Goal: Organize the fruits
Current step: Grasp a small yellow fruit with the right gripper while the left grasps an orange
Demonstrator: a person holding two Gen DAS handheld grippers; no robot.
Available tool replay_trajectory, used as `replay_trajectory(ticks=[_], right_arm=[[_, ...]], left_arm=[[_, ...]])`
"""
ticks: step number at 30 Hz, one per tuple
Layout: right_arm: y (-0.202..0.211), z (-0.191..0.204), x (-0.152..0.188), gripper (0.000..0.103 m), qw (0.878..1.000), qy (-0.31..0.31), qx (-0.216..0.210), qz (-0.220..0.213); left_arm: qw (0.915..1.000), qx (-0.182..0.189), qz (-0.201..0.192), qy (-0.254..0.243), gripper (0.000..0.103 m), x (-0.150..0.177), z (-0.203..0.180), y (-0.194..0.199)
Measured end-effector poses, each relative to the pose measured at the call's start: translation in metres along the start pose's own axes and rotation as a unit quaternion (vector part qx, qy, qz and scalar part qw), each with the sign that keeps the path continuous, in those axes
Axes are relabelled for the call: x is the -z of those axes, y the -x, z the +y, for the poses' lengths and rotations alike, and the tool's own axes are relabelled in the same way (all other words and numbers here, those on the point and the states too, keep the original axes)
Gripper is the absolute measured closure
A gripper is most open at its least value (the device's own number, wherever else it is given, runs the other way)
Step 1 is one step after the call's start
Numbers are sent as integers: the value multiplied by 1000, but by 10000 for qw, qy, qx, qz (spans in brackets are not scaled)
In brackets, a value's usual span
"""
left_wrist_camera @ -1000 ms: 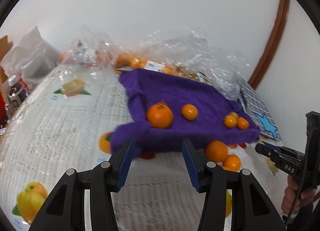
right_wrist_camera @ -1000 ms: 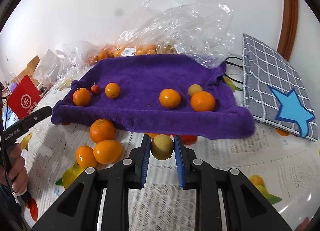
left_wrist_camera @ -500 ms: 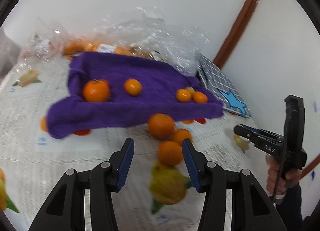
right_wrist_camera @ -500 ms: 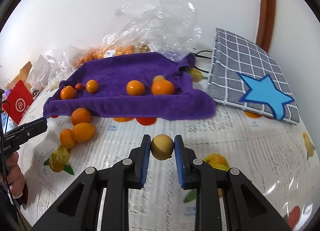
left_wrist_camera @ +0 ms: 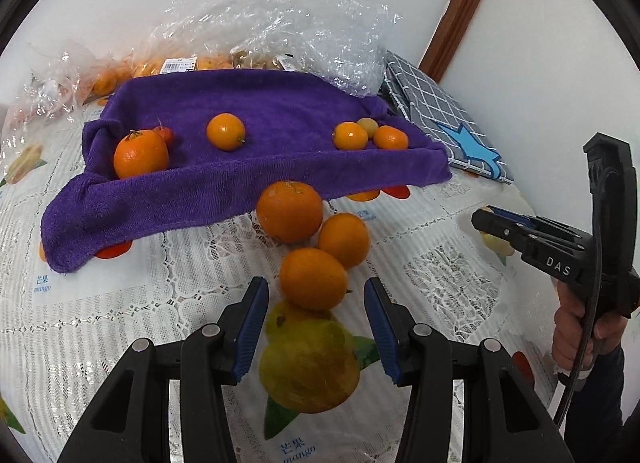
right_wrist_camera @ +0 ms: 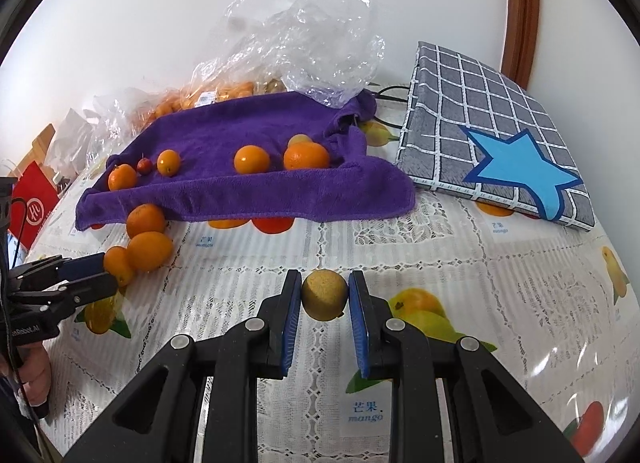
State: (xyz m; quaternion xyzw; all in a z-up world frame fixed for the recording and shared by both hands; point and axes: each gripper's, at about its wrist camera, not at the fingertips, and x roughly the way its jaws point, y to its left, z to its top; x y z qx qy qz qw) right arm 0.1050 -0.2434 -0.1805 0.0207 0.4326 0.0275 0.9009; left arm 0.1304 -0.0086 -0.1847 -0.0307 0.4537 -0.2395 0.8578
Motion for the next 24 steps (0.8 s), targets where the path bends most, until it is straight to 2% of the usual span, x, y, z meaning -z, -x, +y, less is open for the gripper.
replay_trajectory(ticks=[2,5,8,24], right_arm=[[-2,2,0,79,10000,14,-7,23],[-4,7,0,79,10000,41,-17,41],[-4,10,-1,79,10000,62,-23,37],[15,-1,-5,79,9998,-158,-7,-134]], left_arm=[[10000,-36,11,38,56,-1,0,-2],[10000,-10,-17,49,67,-1,0,-1],[9999,-44,-86,83,69,-1,0,1],[9952,-6,-727,659,69,1,22,26]])
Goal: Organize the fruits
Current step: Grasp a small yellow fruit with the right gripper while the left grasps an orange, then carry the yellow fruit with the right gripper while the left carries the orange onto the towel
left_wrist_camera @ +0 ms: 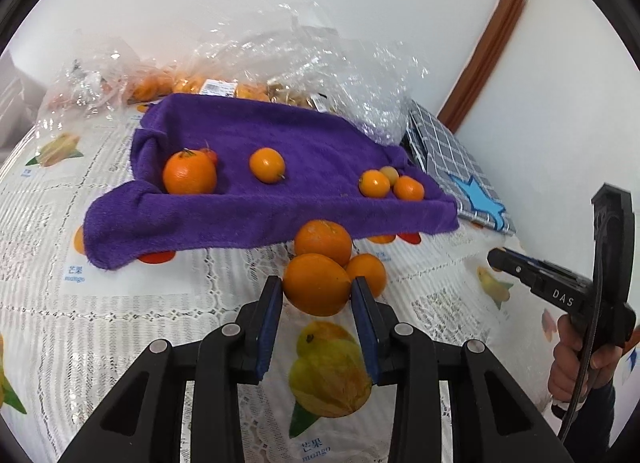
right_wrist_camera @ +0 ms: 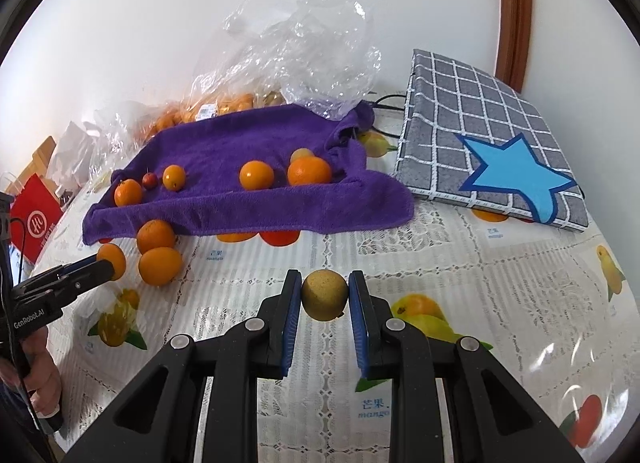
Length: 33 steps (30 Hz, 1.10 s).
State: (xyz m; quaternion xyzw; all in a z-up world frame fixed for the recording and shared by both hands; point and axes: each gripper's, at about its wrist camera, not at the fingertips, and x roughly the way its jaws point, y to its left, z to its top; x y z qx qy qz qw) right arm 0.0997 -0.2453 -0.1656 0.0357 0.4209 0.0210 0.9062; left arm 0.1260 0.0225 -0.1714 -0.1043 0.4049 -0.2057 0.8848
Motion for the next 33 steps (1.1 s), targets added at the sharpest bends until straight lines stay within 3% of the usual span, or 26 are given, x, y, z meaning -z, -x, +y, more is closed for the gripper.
replay_trajectory(ticks=[13,24,33], right_arm=[[14,-7,-17,79,9999,11,24,-165],[1,3,-57,79,9990,79,-209,-393],[-24,13,-96,79,9978,208,-431,-463]], left_arm=[[9989,-159,-294,322,69,-16,18,18],[9966,-417,-644,314,69,-59,34,34],[9962,-588,-619,192,69,-98,39,12]])
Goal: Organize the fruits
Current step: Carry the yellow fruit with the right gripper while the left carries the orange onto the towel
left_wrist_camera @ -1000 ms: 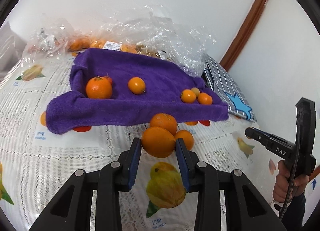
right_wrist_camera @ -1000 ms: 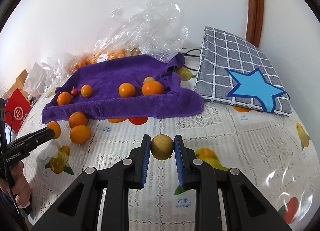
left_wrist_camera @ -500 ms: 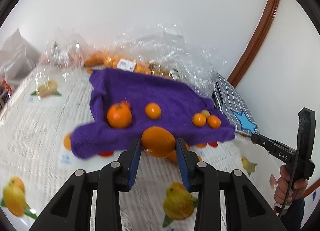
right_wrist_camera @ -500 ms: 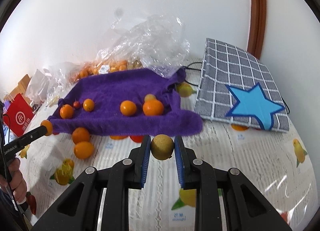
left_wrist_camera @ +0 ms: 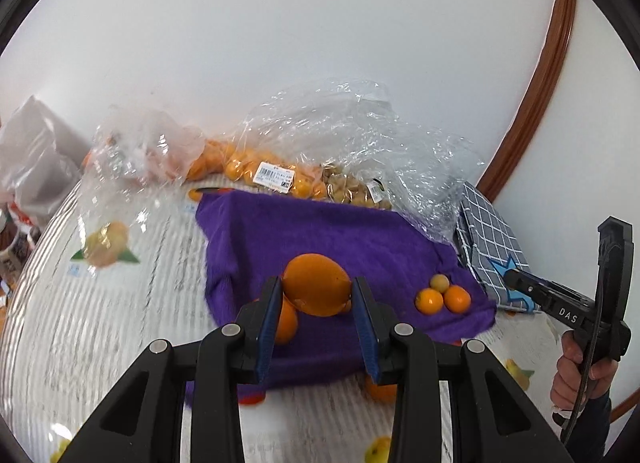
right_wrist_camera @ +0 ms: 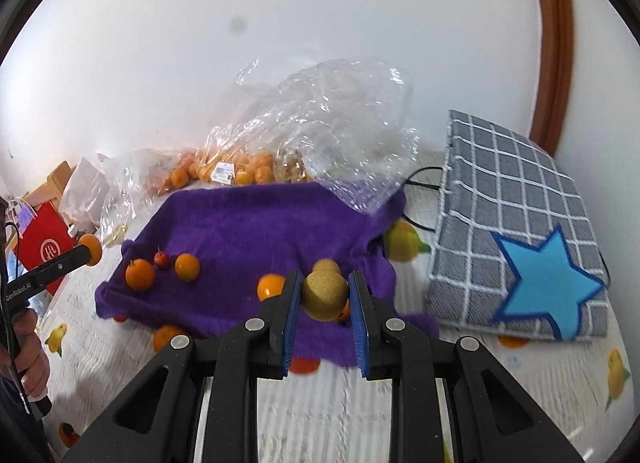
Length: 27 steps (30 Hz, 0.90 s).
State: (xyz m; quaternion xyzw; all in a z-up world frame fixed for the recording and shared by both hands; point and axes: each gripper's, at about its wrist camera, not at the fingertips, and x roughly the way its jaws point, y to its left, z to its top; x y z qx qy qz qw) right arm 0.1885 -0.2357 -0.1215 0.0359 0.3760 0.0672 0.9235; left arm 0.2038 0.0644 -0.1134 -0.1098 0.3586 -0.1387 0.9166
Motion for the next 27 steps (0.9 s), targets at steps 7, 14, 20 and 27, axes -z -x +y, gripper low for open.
replay_trajectory(ticks=[7,14,20,27], right_arm=[[-49,14,-22,79,9994,214,-184,213],[-106,31,-25,79,9959,318,-495,681],[-124,42,-18,79,9937,474,-585,827],[-135,46,-9,79,9926,610,-533,905]], left_arm=[[9994,-162,293,-17,69,-20,-4,-49],[9977,-227,617,164,69,-19,7,-93],[9970,-192,745,87,69,-11,8,-105],[9971,-116,748,111,69,-11,12,-108]])
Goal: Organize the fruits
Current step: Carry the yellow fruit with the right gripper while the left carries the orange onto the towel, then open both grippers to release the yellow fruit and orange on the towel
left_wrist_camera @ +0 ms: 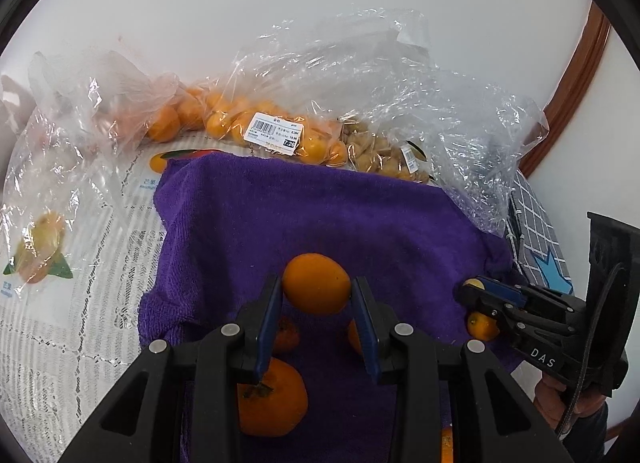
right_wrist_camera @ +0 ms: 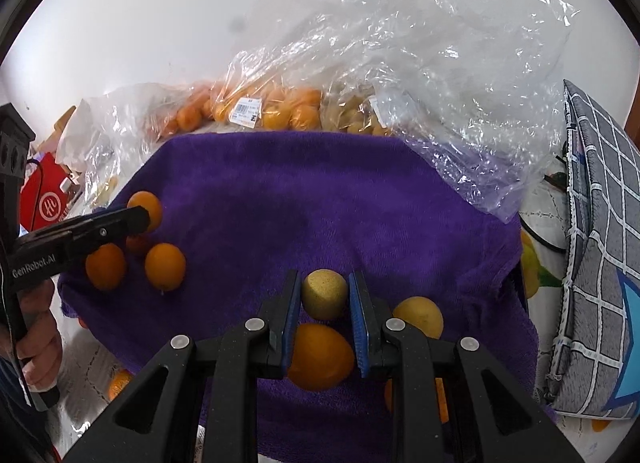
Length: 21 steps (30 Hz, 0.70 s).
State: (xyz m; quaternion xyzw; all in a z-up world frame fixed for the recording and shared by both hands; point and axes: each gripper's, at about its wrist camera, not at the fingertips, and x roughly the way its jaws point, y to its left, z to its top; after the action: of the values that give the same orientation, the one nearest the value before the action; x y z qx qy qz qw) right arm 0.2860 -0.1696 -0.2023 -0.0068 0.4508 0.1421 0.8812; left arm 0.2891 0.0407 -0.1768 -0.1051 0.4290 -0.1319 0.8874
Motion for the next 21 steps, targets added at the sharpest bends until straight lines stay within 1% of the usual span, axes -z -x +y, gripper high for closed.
replay_trajectory(ticks=[12,15,17,18,20,21], right_arm=[[-1,2,3,79,10000,36,-42,-37],[2,2,5,78,10000,26,-47,-41],[6,1,5,72,10000,21,-27,-64],[9,1,6,70,10000,23,0,-92],[17,0,5,63,9998,51,63,-165],[22,1,5,62,9997,64,112,-223]], left_arm=[[9999,-29,-41,-114,69,2,-3,-1],[9999,-15,-67,-150,69,2,-4,1],[9997,25,-135,-191,67,2,-6,4],[9996,49,-177,-223,63,2,-8,6],[9992,77,-251,-287,61,2,-11,9],[9990,91,-286,-319,61,2,-13,11]])
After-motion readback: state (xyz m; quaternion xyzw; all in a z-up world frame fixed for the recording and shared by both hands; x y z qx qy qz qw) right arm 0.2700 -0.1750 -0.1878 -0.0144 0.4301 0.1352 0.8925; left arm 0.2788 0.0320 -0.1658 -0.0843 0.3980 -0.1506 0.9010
